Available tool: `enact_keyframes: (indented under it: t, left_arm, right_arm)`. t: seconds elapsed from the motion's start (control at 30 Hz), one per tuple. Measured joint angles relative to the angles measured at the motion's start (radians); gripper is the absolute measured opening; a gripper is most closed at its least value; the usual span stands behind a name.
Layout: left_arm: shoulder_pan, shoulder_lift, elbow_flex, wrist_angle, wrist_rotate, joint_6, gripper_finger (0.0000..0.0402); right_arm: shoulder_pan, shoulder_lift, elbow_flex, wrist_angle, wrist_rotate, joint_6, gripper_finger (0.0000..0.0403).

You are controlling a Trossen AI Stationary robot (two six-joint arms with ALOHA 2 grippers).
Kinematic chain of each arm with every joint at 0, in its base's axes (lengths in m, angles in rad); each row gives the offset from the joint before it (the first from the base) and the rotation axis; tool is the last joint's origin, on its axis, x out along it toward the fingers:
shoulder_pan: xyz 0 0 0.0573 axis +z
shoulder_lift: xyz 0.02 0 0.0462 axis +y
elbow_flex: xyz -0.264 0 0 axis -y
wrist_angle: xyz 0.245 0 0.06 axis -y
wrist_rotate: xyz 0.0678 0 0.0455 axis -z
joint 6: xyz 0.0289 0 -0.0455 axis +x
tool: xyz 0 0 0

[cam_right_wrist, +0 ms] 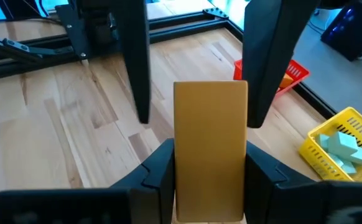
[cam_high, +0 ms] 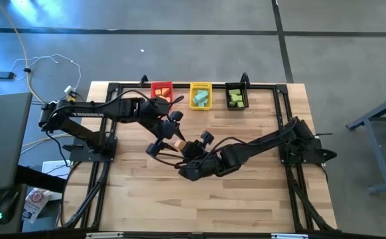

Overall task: Sort & place blocks by color
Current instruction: Put the orange block into the red bin

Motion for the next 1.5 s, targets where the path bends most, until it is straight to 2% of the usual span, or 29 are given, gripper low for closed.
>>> enact_keyframes:
  t: [0.17, 0.47, 0.67, 0.83, 1.0, 1.17, 1.33, 1.4, 1.5]
  left_arm:
    - [0.000, 0.000, 0.000, 0.000, 0.000, 0.001, 0.0195]
    - [-0.001, 0.003, 0.000, -0.010, -0.001, 0.061, 0.0107]
    - [-0.002, 0.004, 0.000, -0.015, -0.028, 0.075, 0.0106]
    - [0.007, 0.005, 0.000, -0.097, -0.212, 0.091, 0.0106]
    - [0.057, 0.005, 0.000, -0.165, -0.405, 0.065, 0.0108]
    - [0.166, 0.005, 0.000, -0.205, -0.574, -0.015, 0.0108]
    - [0.300, 0.005, 0.000, -0.188, -0.789, -0.099, 0.0110]
    - [0.353, 0.009, 0.000, -0.175, -0.809, -0.117, 0.0110]
    - [0.433, 0.016, 0.000, -0.175, -0.767, -0.148, 0.0109]
  right_arm:
    - [0.000, 0.000, 0.000, 0.001, 0.000, 0.000, 0.0108]
    - [-0.009, 0.000, 0.000, 0.024, -0.041, -0.009, 0.0111]
    - [-0.019, 0.001, 0.000, 0.028, -0.054, -0.023, 0.0154]
    - [-0.021, 0.001, 0.000, 0.008, -0.009, -0.023, 0.0191]
    - [-0.018, 0.001, 0.000, -0.044, 0.028, -0.009, 0.0198]
    - [-0.019, 0.001, 0.000, -0.130, 0.039, 0.048, 0.0199]
    - [-0.019, 0.001, 0.000, -0.216, 0.041, 0.115, 0.0199]
    - [-0.019, 0.001, 0.000, -0.239, 0.041, 0.137, 0.0199]
    - [-0.019, 0.001, 0.000, -0.260, 0.041, 0.160, 0.0200]
